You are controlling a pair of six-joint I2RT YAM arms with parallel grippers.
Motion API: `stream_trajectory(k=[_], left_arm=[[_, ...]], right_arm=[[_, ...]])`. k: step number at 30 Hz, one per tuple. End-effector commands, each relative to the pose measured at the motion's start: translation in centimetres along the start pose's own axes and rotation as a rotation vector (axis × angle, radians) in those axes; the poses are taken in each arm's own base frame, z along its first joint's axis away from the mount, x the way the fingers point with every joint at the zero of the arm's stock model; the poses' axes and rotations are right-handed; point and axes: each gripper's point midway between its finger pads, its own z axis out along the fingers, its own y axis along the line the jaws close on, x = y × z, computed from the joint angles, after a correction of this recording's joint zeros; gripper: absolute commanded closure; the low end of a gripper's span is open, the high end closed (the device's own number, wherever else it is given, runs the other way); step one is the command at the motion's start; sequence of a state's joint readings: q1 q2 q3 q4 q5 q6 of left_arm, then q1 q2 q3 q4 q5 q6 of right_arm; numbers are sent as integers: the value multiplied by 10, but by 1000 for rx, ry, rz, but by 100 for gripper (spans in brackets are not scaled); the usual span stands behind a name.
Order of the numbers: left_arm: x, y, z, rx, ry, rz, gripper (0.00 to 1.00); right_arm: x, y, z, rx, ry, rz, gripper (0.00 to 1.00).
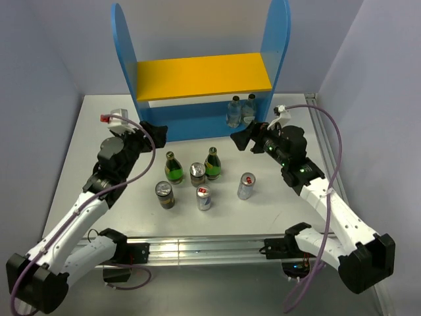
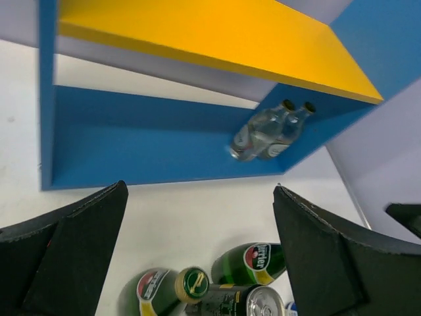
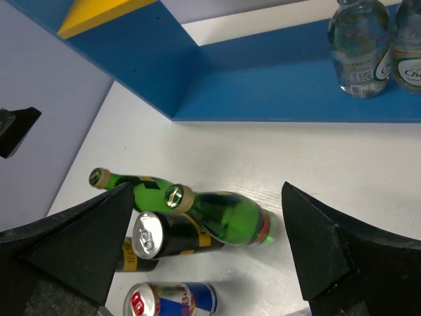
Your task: Place and organize the beverage onto the shelf
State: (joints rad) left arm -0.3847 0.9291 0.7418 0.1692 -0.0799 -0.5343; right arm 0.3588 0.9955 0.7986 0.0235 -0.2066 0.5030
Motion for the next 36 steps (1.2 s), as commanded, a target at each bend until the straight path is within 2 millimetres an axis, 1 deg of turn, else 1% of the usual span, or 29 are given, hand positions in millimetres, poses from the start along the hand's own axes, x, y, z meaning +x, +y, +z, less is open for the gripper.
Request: stream_trajectory(k=[1,2,3,4,5,6,7,8,10,11,12,13,14,15,17,18,19,20,21,22,23,24,25,26,27,30,36], left_arm=[[-13,34,-25,-257,-80,53,1],[0,36,-30,-279,-41,65,1],[10,24,-33,-250,-15,73,1],[14,23,-36,-256,-11,71,1],[18,19,-40,-268,-5,74,1],[26,21,-43,-286,19,83,1],[30,21,-46,-300,30,69,1],[37,24,-52,-326,53,79,1],[47,25,-59,-337,68,60,1],[52,26,-62,-343,75,61,1],[58,23,-66,-335,82,61,1],[66,24,-69,-325,90,57,1],[73,20,-71,-305,103,62,1],[82,23,-71,-308,116,70,1],[89,17,-68,-278,113,82,1],[101,22,-66,-280,134,121,1],[105,20,-63,-263,136,126,1],[105,15,-57,-240,116,117,1],[114,17,-53,-237,128,143,1],[117,16,-49,-234,128,149,1],[116,13,-44,-224,110,144,1],[126,16,-40,-233,130,181,1],[128,17,-37,-239,131,194,1],[126,14,-33,-231,115,195,1],[131,16,-29,-241,125,224,1],[130,15,-23,-250,106,241,1],[127,15,-8,-279,94,280,1]], right_arm=[[-8,21,-20,-59,-19,-51,0],[-6,21,-23,-60,-22,-60,0],[-5,20,-27,-54,-32,-67,0],[-12,20,-36,-37,-86,-75,0],[-3,18,-38,-27,-86,-72,0],[-4,16,-42,-11,-109,-63,0],[-7,19,-51,-21,-143,-53,0],[-2,17,-52,-24,-159,-50,0],[-1,16,-60,-23,-174,-41,0],[-2,16,-61,-20,-176,-45,0],[6,11,-62,-2,-143,-47,0],[7,11,-63,-2,-140,-53,0],[13,11,-62,-11,-124,-59,0],[14,12,-63,-22,-126,-64,1],[22,9,-62,-27,-113,-63,1],[25,9,-62,-35,-110,-62,1],[30,7,-61,-32,-102,-58,1],[31,7,-61,-36,-102,-55,1],[33,6,-61,-35,-97,-58,1],[35,6,-61,-33,-89,-58,1],[38,3,-60,-24,-77,-60,2],[37,3,-61,-19,-80,-67,2],[38,1,-61,-13,-78,-72,2],[38,1,-62,-11,-81,-75,2],[37,1,-64,-10,-87,-78,2],[38,1,-65,-17,-90,-77,2],[42,0,-60,-15,-71,-75,2]])
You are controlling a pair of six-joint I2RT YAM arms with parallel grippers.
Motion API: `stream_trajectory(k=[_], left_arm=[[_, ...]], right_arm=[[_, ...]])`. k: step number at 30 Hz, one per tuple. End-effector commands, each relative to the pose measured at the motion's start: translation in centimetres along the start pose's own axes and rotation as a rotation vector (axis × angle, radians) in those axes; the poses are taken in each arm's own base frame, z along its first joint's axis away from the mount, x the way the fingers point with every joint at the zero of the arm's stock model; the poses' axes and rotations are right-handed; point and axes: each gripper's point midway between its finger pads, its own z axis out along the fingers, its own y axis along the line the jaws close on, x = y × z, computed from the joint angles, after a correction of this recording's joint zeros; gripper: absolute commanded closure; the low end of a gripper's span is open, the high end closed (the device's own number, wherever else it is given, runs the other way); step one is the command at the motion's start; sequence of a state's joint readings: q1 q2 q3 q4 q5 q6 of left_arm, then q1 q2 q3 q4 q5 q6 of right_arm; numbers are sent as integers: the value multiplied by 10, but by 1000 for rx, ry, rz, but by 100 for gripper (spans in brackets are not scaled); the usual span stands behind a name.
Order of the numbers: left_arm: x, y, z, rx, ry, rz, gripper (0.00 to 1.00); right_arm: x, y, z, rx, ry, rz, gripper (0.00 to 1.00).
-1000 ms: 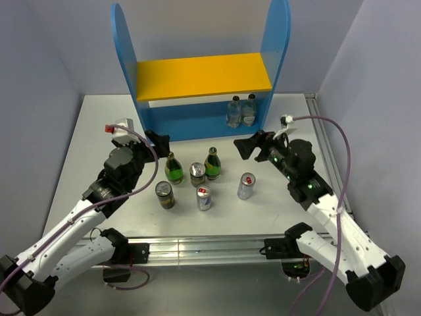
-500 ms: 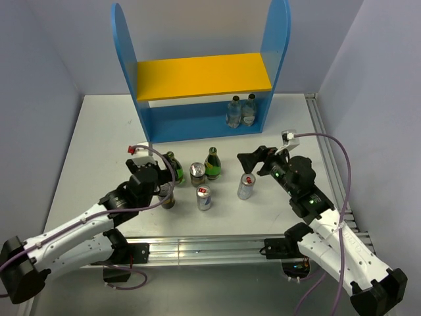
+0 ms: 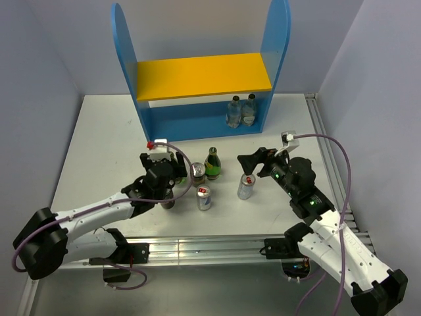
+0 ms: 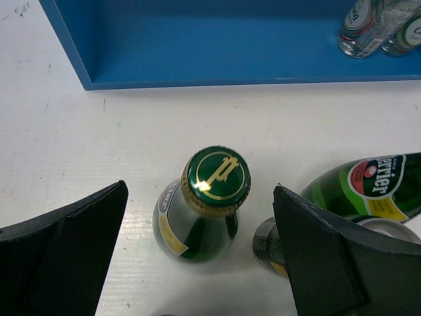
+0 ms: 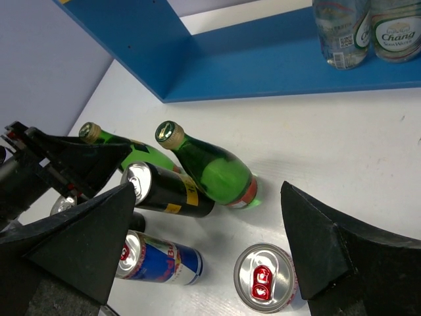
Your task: Place and organize the beverage onto the shelf
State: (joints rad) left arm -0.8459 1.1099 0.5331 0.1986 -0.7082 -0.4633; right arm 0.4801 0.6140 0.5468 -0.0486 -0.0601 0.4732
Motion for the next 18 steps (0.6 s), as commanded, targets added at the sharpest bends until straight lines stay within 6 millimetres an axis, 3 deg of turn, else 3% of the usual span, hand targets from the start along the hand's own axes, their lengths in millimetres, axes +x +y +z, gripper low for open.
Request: stream_trajectory(k=[1,12,18], left_arm=[[-30,-9,10,-14,-84,-13,1],[-36,-1,37,-61,-106,-5,5],[-38,1,48,-69,-116,-8,26]], right_arm=[[0,1,3,-11,-9,-19,2],[3,4,5,-32,5,-14,2],[6,4,6,-31,16,-12,2]])
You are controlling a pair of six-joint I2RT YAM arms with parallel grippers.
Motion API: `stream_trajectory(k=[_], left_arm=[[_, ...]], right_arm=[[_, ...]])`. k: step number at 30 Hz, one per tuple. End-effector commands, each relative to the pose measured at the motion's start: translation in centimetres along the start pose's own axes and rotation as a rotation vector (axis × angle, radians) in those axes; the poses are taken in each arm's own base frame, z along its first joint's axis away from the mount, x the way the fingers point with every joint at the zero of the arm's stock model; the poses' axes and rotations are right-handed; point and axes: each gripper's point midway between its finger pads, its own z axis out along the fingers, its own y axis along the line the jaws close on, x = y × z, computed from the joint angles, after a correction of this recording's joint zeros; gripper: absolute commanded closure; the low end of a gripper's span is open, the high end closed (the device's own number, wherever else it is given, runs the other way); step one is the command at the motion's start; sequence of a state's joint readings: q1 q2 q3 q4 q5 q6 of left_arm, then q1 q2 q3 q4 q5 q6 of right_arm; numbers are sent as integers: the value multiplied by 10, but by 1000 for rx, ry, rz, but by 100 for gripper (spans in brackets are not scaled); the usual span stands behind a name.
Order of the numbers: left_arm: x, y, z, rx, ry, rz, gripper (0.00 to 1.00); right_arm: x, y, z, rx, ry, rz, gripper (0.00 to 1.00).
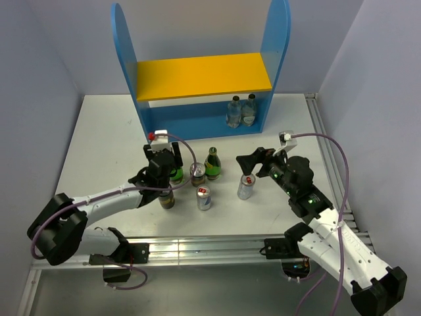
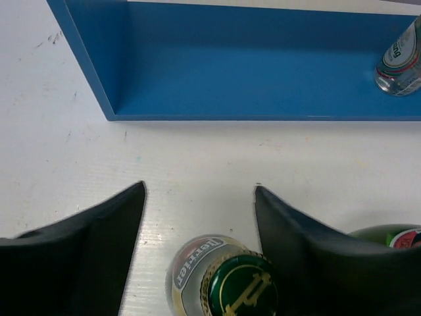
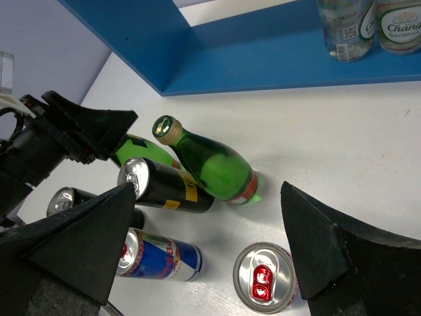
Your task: Place and organize the beverage onto the shelf
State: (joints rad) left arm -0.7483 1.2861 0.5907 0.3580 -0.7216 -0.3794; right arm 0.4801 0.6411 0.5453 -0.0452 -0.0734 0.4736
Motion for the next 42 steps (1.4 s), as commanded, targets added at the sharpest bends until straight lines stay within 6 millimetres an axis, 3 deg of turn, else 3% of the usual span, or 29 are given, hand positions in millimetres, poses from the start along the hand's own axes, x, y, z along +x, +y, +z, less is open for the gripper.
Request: stream_trajectory(k=[1,3,4,6,7,13,19,21,22,25,29,36,37,39,40,42], left_arm=[[-27,-12,8,22,-66,-42,34],[-25,-14,10,27,-60,-43,48],[-24,-15,10,31,-58,-44,66],[-23,-16,10,34,-52,-47,85],[-22,-16,10,34,-48,-46,100],[-33,-13,7,13,-45,-37,100],[-73,-21,5,8,-90,-23,100],[-92,-28,8,11,-100,-9,100],[-113,-39,9,44,-118,-27,100],[-121,-40,19,14,-86,0,100],[-163,-57,27,44,-103,-23,100],[-232,-58,35,34,-136,-42,100],[-253,-54,32,30,-157,-56,100],[-269,-54,33,32,-168,-52,100],[-294,-53,27,38,-208,-73,100],[-303,-52,26,31,-202,-48,100]], right_arm=[[-1,6,2,-33,-13,-14,2],[1,5,3,-30,-4,-11,2],[1,5,4,-29,-5,-11,3],[2,4,5,-25,0,-10,3],[2,4,5,-25,0,-9,3],[4,2,6,-18,9,-5,3],[6,1,6,-16,9,-2,3],[5,2,6,-17,8,-1,3],[5,1,6,-15,9,-1,3],[5,2,5,-18,5,1,3],[3,2,4,-20,-1,0,3],[2,4,2,-26,-6,2,3],[3,3,3,-25,-3,2,3],[4,3,3,-26,-1,5,3],[4,3,3,-25,0,5,3],[-1,6,4,-38,-22,7,3]])
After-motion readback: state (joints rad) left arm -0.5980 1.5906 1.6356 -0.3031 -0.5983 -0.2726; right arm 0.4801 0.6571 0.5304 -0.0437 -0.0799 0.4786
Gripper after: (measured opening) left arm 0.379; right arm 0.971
